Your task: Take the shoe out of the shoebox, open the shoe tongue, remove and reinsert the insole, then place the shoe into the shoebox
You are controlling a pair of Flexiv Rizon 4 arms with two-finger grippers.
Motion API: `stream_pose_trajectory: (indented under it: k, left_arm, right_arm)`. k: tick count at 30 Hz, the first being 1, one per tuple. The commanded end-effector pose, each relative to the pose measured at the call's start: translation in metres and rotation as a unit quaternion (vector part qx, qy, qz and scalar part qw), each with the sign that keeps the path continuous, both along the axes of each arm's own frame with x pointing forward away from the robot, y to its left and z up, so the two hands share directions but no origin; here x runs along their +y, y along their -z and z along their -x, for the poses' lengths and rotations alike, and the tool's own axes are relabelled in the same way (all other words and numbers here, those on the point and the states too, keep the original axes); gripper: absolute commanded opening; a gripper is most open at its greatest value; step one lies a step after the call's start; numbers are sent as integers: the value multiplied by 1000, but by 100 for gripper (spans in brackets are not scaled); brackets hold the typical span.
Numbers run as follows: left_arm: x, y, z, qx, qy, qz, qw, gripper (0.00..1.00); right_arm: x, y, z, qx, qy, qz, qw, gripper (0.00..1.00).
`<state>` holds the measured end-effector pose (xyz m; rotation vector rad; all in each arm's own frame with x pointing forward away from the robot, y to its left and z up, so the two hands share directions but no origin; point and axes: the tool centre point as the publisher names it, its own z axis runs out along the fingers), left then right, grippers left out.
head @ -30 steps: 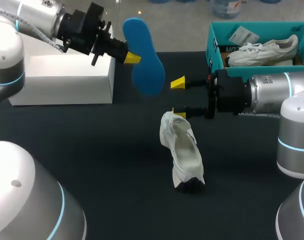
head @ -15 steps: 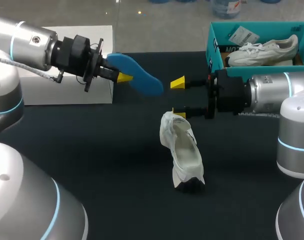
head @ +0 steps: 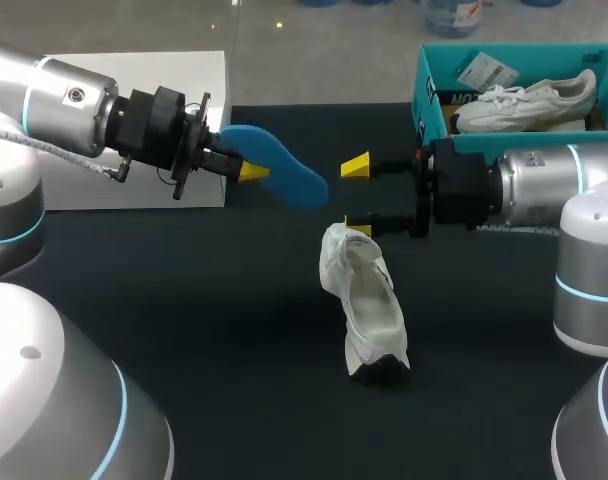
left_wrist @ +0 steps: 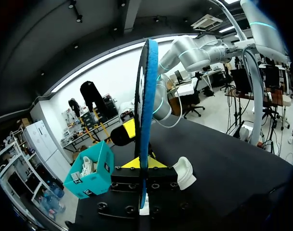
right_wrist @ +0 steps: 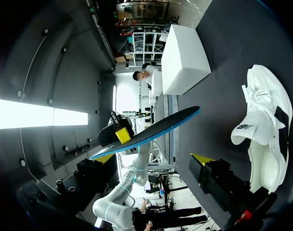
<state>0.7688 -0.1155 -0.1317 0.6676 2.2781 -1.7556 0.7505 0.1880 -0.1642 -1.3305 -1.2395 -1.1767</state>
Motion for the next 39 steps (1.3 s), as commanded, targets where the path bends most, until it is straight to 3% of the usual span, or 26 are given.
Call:
stream_pose_trajectory:
  k: [1,14,15,19,27,39]
  left_arm:
    - [0,0,0,-1,0,0,1000,0]
    - [0,0,0,-1,0,0,1000,0]
    - [2,2,0,-33,0,-29,999,0]
    - [4,10,4,-109,11,-53,993,0]
    - [7,9,16,-196,2,12,981,0]
    - [-4,24,41,-244,2,21,969,0]
  right_arm:
    - [1,0,1,0,1,1,1000,100]
    - [1,0,1,0,1,1,1000,100]
    - [1,0,1,0,1,1,1000,100]
    - [1,0,1,0,1,1,1000,100]
    - [1,0,1,0,1,1,1000,100]
    - [1,0,1,0,1,1,1000,100]
